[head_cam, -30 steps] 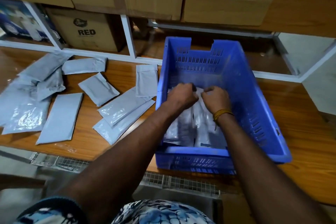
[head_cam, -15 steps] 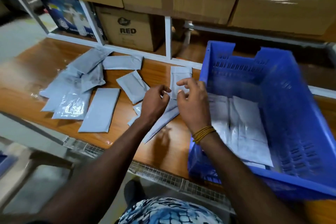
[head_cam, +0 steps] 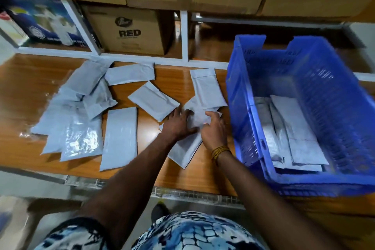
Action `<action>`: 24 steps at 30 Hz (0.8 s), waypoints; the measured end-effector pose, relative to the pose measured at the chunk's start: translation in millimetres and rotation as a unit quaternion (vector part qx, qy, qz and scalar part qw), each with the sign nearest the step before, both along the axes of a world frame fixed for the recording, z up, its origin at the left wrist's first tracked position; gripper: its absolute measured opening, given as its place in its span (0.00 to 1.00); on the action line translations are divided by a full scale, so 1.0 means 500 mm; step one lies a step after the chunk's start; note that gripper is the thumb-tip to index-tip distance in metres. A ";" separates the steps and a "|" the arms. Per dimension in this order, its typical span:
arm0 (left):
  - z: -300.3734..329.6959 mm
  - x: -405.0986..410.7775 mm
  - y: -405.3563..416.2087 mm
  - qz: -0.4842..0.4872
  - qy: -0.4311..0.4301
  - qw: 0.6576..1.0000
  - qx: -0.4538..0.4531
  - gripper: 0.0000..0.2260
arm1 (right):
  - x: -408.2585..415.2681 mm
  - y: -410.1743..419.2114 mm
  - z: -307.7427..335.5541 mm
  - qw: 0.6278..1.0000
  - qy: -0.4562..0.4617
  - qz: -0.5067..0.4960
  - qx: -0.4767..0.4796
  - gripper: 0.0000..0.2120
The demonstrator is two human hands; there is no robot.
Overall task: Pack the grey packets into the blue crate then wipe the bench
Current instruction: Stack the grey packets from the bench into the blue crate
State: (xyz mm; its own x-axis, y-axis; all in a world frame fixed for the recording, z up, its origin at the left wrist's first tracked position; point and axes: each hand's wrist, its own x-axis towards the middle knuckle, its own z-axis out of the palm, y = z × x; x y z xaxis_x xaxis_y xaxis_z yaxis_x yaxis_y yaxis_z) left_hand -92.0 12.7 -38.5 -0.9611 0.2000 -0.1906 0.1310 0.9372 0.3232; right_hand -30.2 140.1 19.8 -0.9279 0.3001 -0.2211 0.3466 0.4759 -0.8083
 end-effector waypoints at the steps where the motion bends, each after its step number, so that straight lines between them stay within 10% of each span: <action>1: -0.001 0.000 -0.007 -0.004 0.010 1.000 -0.010 0.31 | -0.001 0.001 -0.024 1.000 -0.021 -0.006 0.005 0.23; 12: 0.022 0.052 -0.086 0.068 0.027 0.995 0.062 0.28 | 0.037 -0.061 -0.137 0.937 -0.079 0.175 0.293 0.34; 20: -0.005 0.097 -0.128 0.085 0.019 0.996 -0.029 0.24 | 0.024 -0.026 -0.116 0.954 -0.079 0.092 0.273 0.23; 24: -0.017 0.102 -0.126 0.076 -0.003 0.997 -0.012 0.28 | 0.012 -0.064 -0.108 0.944 -0.078 0.118 0.299 0.33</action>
State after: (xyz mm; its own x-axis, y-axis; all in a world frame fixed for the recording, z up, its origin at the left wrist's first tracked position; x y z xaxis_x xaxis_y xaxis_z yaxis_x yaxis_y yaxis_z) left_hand -41.0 -50.2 -47.1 -0.9790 0.0467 -0.1987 -0.0153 0.9539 0.2999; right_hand -24.4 108.1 -34.3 -0.9546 0.2040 -0.2172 0.2668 0.9097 -0.3181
